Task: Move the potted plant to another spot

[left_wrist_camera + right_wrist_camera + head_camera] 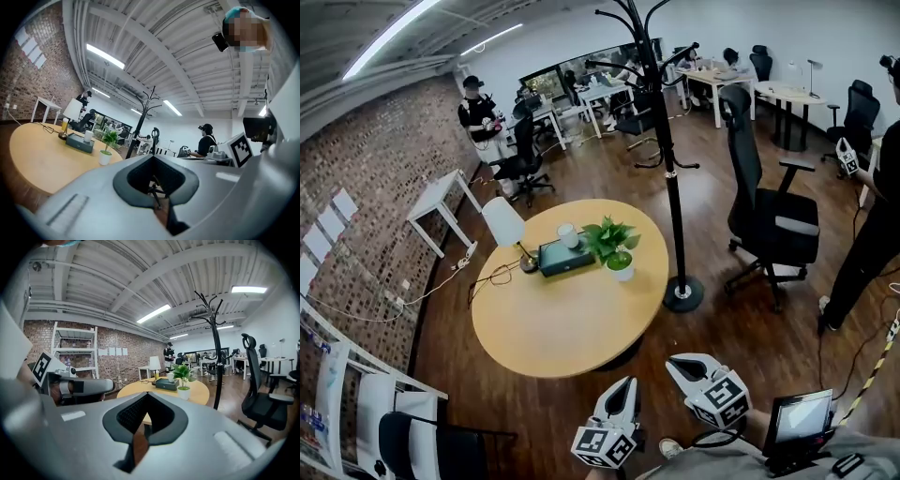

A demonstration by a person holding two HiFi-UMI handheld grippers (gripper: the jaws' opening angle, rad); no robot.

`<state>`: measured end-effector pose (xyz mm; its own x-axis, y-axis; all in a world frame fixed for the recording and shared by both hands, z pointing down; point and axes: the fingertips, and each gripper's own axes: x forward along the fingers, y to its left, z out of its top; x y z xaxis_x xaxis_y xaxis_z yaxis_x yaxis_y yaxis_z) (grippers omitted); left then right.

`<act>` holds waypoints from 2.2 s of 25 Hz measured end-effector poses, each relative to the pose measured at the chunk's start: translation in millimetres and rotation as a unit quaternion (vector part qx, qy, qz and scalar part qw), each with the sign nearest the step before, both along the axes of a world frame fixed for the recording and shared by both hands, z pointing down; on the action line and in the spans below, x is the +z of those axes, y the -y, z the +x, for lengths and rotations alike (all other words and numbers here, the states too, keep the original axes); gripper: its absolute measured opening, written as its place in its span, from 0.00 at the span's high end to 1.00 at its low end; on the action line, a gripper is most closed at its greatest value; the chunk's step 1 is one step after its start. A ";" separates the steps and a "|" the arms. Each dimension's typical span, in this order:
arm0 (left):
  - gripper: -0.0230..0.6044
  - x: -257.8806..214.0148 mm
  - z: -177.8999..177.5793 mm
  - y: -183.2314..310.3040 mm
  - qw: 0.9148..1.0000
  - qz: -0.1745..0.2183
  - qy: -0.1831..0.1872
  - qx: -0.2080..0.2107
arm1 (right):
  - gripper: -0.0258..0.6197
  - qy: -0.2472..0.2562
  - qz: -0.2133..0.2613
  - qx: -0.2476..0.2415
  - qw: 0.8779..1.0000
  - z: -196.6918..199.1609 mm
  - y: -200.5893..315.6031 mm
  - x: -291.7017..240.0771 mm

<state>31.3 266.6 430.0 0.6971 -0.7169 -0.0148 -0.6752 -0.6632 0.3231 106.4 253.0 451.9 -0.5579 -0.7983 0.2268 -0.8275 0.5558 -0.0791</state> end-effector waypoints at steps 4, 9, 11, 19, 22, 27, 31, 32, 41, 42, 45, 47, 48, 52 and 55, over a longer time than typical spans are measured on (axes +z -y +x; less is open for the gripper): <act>0.96 7.1 -13.4 26.8 1.000 -0.006 -0.006 0.009 | 0.95 -0.005 -0.003 0.007 1.000 -14.2 27.1 4.3; 0.96 15.4 -18.4 67.4 1.000 -0.015 -0.006 0.011 | 0.95 -0.006 -0.012 0.007 1.000 -22.6 67.9 14.9; 0.96 19.4 -19.7 85.3 1.000 -0.017 -0.004 0.007 | 0.95 -0.003 -0.015 0.005 1.000 -23.4 86.8 19.6; 0.96 31.2 -14.7 196.4 0.999 -0.033 0.017 -0.024 | 0.95 0.010 -0.018 -0.008 1.000 -8.3 201.1 25.7; 0.96 28.8 -4.0 243.7 0.999 -0.030 0.017 -0.036 | 0.95 0.007 -0.012 -0.012 1.000 6.0 248.6 23.2; 0.96 32.9 15.1 301.6 0.998 -0.032 0.017 -0.049 | 0.95 0.000 -0.010 -0.026 1.000 24.1 307.0 28.8; 0.96 39.5 23.9 329.2 0.998 -0.041 0.020 -0.050 | 0.95 0.001 -0.023 -0.026 0.999 32.3 334.1 39.8; 0.96 41.9 25.1 334.6 0.998 -0.043 0.021 -0.049 | 0.95 0.001 -0.025 -0.026 0.999 32.5 338.4 42.5; 0.96 51.7 24.3 358.3 0.998 -0.056 0.024 -0.032 | 0.95 -0.005 -0.034 -0.009 0.999 29.8 359.8 53.4; 0.96 52.8 23.1 359.4 0.998 -0.056 0.024 -0.029 | 0.95 -0.007 -0.034 -0.007 0.999 29.0 361.0 53.4; 0.96 57.0 21.0 361.5 0.998 -0.061 0.024 -0.024 | 0.95 -0.011 -0.035 -0.004 0.999 26.9 364.4 55.4; 0.96 62.1 20.4 363.8 0.997 -0.065 0.024 -0.021 | 0.95 -0.016 -0.038 -0.002 0.999 26.5 367.7 60.0; 0.96 65.5 20.1 365.7 0.997 -0.067 0.026 -0.021 | 0.95 -0.019 -0.040 -0.002 0.999 26.3 369.8 63.4; 0.96 86.9 18.1 374.7 0.995 -0.087 0.034 -0.021 | 0.95 -0.034 -0.056 -0.004 0.998 23.1 379.3 85.4; 0.96 110.7 16.6 383.5 0.993 -0.106 0.039 -0.023 | 0.95 -0.050 -0.074 -0.009 0.996 19.0 387.8 110.9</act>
